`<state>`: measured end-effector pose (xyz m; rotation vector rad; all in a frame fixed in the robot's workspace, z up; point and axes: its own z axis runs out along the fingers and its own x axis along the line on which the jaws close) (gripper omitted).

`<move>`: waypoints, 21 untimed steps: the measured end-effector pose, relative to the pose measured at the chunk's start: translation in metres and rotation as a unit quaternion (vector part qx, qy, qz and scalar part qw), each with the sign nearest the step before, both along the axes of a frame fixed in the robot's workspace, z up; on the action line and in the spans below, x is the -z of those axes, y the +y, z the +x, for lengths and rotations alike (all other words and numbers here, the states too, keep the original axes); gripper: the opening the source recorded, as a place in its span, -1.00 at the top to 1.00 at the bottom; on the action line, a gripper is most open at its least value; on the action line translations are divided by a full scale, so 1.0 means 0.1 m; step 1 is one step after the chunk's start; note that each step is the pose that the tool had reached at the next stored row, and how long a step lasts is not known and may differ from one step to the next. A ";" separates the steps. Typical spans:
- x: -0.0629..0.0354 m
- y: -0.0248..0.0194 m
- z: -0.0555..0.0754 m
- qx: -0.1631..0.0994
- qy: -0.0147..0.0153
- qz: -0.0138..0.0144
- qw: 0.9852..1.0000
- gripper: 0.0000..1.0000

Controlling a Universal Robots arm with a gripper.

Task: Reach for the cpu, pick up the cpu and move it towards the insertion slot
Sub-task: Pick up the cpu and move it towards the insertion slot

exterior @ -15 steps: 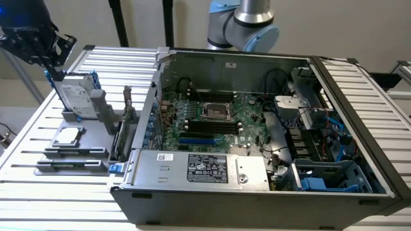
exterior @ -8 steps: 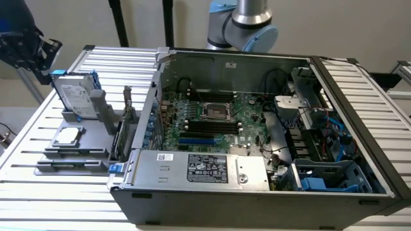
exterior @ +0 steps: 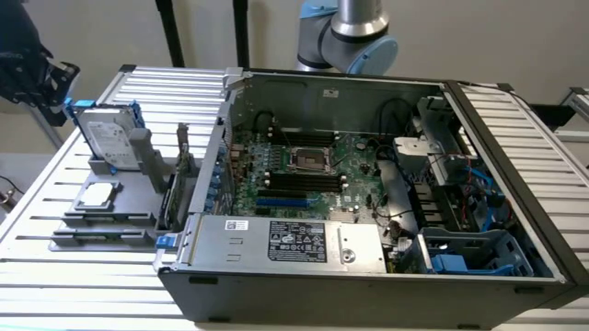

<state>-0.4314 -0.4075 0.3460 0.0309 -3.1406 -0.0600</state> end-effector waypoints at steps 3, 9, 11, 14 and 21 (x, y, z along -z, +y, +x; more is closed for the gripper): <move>0.000 0.001 0.00 0.000 0.000 0.000 1.000 0.76; 0.001 0.000 0.00 0.000 0.000 0.000 1.000 0.29; 0.006 -0.001 0.00 0.000 0.000 0.000 1.000 0.17; 0.019 -0.005 0.00 0.000 0.001 0.000 1.000 -0.18; 0.124 -0.020 0.00 0.000 0.001 0.000 1.000 -0.42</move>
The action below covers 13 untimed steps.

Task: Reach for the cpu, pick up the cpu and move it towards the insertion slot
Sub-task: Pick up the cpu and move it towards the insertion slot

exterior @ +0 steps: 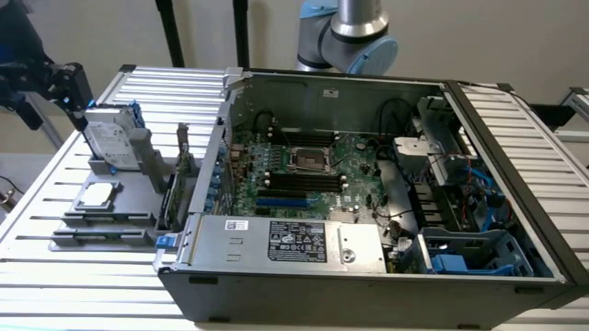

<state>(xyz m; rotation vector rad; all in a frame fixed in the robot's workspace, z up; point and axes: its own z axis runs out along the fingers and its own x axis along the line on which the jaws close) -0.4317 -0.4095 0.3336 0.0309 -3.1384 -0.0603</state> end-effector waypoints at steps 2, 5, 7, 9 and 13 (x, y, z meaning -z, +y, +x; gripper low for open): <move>0.036 -0.010 0.00 0.000 0.000 0.000 1.000 -0.42; 0.090 -0.026 0.00 0.000 0.000 0.000 1.000 -0.42; 0.127 -0.036 0.00 0.000 0.000 0.000 1.000 -0.42; 0.162 -0.045 0.00 0.000 0.000 0.000 1.000 -0.42; 0.236 -0.066 0.00 0.000 0.000 0.000 1.000 -0.42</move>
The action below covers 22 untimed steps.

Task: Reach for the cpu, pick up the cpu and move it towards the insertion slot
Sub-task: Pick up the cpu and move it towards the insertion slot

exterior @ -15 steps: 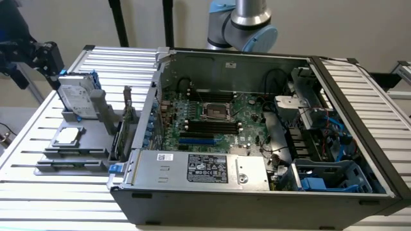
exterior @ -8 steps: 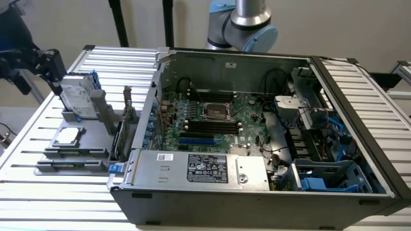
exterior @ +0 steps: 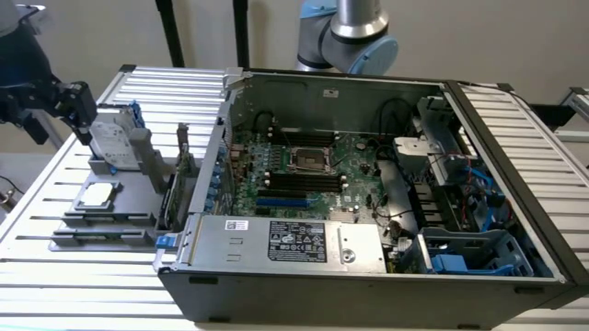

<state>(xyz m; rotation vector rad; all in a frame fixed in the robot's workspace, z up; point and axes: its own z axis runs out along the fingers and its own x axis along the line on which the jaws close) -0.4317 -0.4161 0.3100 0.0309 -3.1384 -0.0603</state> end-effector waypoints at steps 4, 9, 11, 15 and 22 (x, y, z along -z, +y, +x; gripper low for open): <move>0.071 -0.022 0.00 0.000 0.000 0.000 1.000 -0.42; 0.163 -0.065 0.00 0.000 0.000 0.000 1.000 -0.42; 0.199 -0.085 0.00 0.000 0.000 0.000 1.000 -0.42; 0.272 -0.125 0.02 0.000 0.000 0.000 1.000 -0.42; 0.400 -0.166 0.07 0.000 0.000 0.000 1.000 -0.42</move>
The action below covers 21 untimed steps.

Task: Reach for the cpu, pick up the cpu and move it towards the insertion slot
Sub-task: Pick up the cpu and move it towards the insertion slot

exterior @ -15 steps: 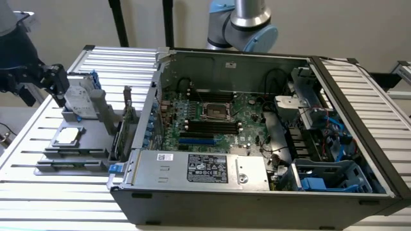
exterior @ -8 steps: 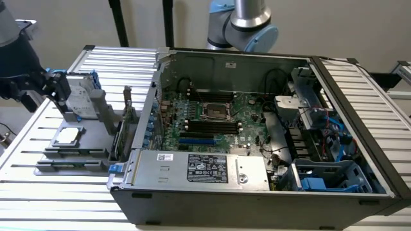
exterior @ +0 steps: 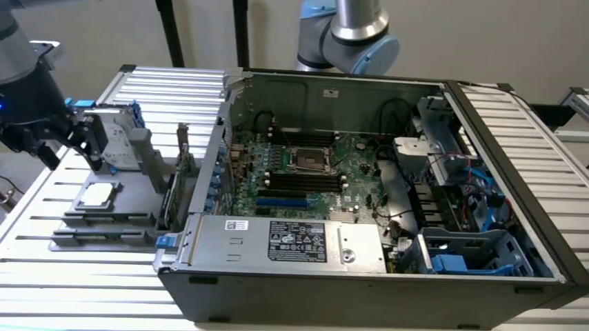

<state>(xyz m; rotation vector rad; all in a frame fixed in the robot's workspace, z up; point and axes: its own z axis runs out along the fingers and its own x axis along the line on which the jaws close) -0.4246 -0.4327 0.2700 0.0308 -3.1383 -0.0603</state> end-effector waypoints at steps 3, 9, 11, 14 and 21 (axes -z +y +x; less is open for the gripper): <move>0.053 -0.005 0.03 0.000 0.000 0.000 1.000 -0.42; 0.163 -0.005 0.03 0.000 0.000 0.000 1.000 -0.42; 0.199 -0.005 0.03 0.000 0.000 0.000 1.000 -0.42; 0.253 -0.005 0.03 0.000 0.000 0.000 1.000 -0.42; 0.381 -0.005 0.03 0.000 0.000 0.000 1.000 -0.42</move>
